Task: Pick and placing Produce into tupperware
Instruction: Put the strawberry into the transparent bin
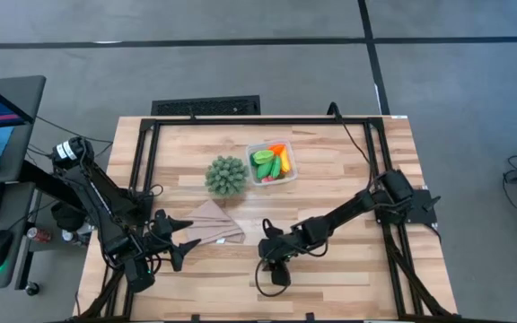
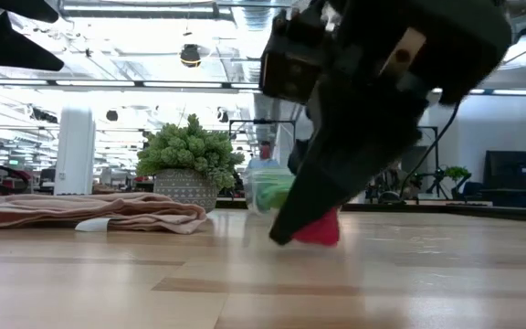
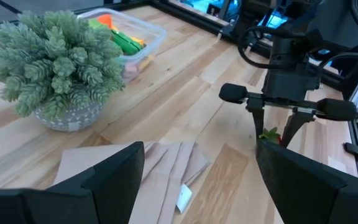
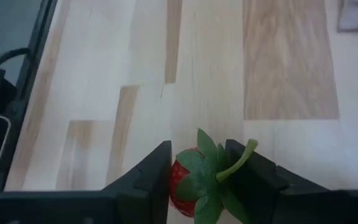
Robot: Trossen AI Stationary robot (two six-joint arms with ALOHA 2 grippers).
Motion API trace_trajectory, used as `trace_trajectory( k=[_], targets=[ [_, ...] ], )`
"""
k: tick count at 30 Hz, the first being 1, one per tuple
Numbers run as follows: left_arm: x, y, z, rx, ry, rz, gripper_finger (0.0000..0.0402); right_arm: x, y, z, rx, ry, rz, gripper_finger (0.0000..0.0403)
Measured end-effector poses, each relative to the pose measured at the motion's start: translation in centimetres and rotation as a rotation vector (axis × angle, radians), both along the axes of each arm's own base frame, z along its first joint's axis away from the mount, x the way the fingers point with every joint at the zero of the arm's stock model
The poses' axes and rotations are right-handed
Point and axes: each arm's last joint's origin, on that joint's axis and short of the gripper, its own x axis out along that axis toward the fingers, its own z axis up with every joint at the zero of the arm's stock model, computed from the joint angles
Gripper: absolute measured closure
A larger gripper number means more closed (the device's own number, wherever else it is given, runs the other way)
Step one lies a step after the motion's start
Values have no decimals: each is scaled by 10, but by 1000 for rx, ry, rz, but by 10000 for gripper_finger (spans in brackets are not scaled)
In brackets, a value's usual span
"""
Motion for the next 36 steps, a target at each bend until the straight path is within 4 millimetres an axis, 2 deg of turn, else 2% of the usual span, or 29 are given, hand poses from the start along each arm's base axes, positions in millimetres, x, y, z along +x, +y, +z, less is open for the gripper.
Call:
trace_trajectory(
  k=[9,16,19,28,36],
  targets=[
    [2,2,0,11,-3,16,102,5,-20,40,21,-107,-57,250],
    [3,3,0,11,-3,20,102,2,-41,74,-36,-181,-76,271],
    [3,3,0,9,-4,20,102,-3,-55,88,-94,-182,-99,274],
    [3,3,0,8,-5,20,102,-22,-104,122,-244,-161,-200,246],
    [3,3,1,16,-19,27,102,-30,-154,134,-336,-141,-269,285]
  ],
)
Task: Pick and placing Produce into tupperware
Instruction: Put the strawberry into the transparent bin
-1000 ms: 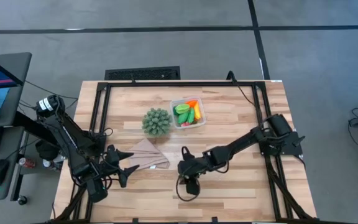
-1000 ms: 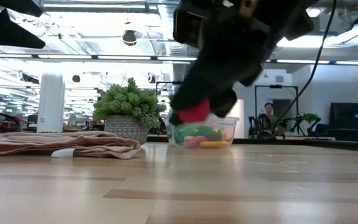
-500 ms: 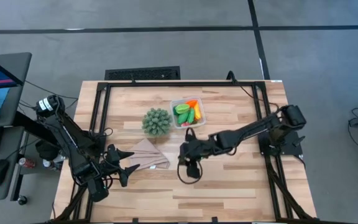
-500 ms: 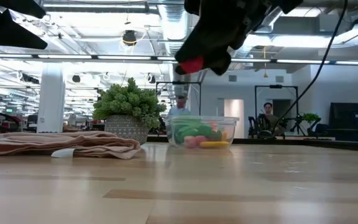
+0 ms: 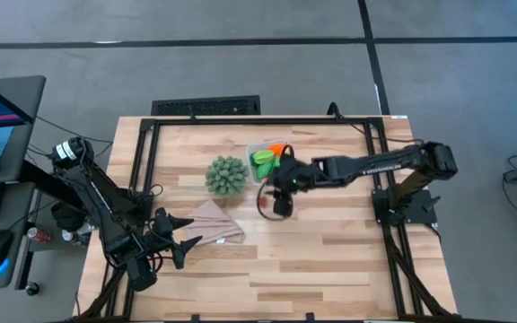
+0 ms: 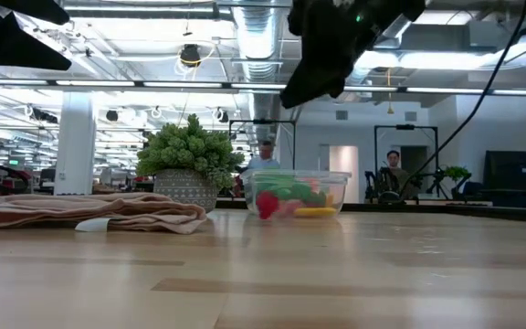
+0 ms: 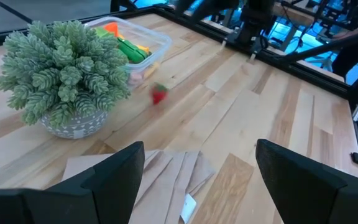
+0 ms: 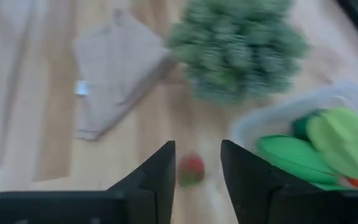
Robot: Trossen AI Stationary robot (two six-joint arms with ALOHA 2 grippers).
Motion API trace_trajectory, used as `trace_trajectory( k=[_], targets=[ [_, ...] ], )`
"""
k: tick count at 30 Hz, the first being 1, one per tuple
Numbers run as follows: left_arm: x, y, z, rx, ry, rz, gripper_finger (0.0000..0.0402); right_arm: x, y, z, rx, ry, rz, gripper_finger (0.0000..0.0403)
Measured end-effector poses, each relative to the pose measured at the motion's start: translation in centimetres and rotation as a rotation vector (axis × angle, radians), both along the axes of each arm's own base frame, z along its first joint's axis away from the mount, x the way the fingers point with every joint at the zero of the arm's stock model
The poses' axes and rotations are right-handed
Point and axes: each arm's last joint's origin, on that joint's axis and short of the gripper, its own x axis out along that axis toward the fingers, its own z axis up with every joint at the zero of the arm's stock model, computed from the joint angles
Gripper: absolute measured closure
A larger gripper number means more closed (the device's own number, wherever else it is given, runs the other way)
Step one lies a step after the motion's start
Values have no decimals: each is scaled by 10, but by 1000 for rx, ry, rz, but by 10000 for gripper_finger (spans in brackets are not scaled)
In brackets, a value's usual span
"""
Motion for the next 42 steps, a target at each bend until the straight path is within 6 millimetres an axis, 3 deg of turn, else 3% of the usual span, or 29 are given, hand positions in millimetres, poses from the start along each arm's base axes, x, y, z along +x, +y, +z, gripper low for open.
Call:
trace_trajectory(
  k=[6,14,22,30,32,36,42],
  targets=[
    [0,-1,0,-10,-6,1,102,-4,-22,-8,72,77,-7,300],
    [1,-1,1,-23,-15,2,102,-5,-16,-13,118,120,-23,300],
    [1,-2,1,-39,-22,7,102,2,14,-22,172,128,-1,300],
    [8,3,0,-60,-21,45,102,1,66,-81,216,404,-61,300],
    [11,5,1,-76,-29,68,102,-9,80,-94,157,462,-117,300],
    [19,11,1,-129,-56,126,102,-41,109,-106,41,345,-259,300],
    [29,19,2,-162,-74,186,102,-104,134,-107,79,-83,-415,300]
  ],
)
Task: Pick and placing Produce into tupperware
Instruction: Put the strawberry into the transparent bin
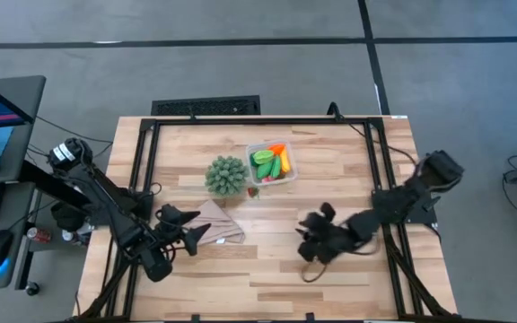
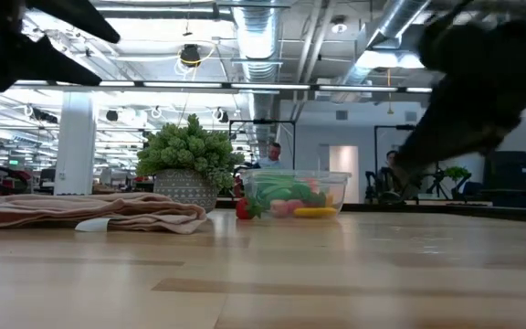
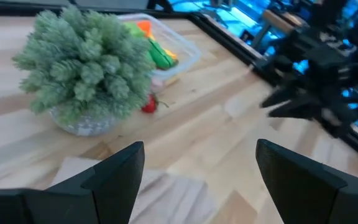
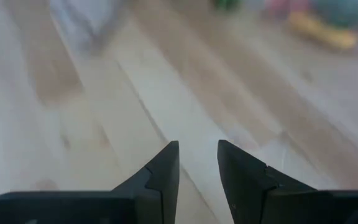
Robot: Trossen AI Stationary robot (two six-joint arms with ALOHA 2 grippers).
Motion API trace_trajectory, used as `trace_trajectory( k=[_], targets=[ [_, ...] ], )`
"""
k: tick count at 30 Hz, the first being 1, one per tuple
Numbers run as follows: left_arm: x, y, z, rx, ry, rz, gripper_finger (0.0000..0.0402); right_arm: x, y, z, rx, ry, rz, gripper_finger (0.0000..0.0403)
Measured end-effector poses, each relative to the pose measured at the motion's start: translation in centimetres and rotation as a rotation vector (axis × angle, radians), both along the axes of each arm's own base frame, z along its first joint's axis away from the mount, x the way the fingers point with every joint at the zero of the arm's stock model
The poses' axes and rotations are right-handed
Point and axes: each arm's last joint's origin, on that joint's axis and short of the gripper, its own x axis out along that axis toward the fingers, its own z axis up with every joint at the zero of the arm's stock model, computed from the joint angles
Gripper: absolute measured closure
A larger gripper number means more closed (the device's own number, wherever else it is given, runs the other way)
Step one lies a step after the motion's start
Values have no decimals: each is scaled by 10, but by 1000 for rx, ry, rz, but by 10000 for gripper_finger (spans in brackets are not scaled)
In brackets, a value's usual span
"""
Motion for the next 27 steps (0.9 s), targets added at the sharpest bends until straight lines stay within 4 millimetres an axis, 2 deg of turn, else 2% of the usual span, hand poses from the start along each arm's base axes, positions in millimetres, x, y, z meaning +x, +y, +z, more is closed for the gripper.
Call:
trace_trajectory(
  k=[3,5,8,11,14,17,22,27],
  targets=[
    [5,7,0,-1,-1,41,102,-26,4,-3,-1,-298,-85,300],
    [9,10,0,-2,-2,63,102,-39,1,-13,22,-422,-148,300],
    [12,15,0,10,18,74,102,-49,-13,-34,81,-461,-209,300],
    [14,17,0,25,35,73,102,-46,-23,-47,149,-444,-241,300],
    [14,18,-1,72,72,55,102,-31,-29,-48,189,-480,-273,300],
    [14,18,-1,87,92,44,102,-5,-35,-41,193,-534,-283,300],
    [12,18,-2,156,151,8,102,49,-46,-32,71,-482,-168,300],
    [8,22,-4,215,202,9,102,98,-61,-35,-1,-391,-189,300]
  ],
)
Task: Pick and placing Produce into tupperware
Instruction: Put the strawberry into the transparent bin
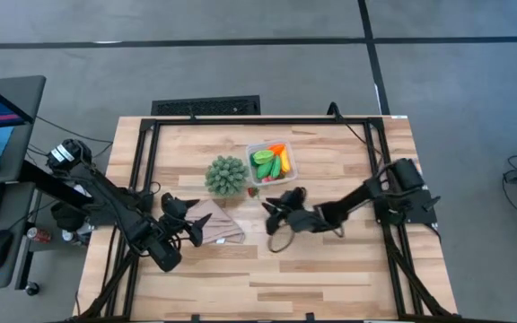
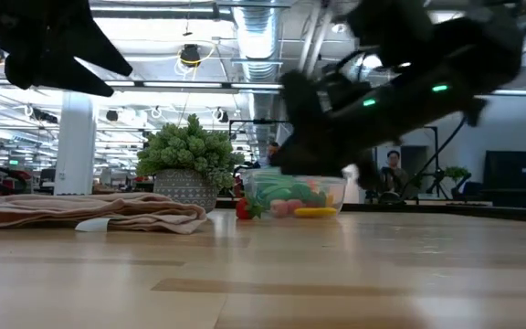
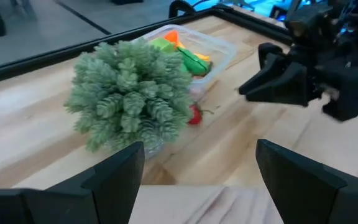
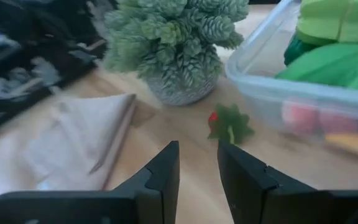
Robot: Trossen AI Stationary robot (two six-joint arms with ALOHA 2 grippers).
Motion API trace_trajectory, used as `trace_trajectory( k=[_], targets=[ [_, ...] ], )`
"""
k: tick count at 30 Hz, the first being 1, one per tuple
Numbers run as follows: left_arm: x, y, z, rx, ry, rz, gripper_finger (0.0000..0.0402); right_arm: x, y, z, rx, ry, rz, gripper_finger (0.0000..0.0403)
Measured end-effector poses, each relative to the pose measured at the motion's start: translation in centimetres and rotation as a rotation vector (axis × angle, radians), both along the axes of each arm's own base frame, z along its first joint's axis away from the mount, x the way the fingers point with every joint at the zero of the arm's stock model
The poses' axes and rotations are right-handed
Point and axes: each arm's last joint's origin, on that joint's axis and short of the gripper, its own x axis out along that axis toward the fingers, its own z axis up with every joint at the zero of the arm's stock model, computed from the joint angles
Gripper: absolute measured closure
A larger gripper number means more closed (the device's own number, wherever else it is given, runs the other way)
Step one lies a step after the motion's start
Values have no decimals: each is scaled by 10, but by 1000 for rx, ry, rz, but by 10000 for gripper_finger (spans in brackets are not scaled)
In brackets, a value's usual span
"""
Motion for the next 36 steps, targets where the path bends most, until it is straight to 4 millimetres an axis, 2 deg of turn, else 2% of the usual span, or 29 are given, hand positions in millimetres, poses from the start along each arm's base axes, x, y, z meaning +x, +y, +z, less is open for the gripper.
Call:
trace_trajectory(
  k=[4,6,20,36],
  targets=[
    [-4,3,-1,11,20,18,102,21,-6,-5,-30,67,-17,300],
    [-5,5,-2,16,29,27,102,25,-8,-9,-36,94,-21,300],
    [-7,6,-4,4,66,26,102,22,-19,-20,-43,179,-75,300],
    [-8,6,-4,8,70,27,102,23,-23,-20,-25,178,-67,300]
  ],
)
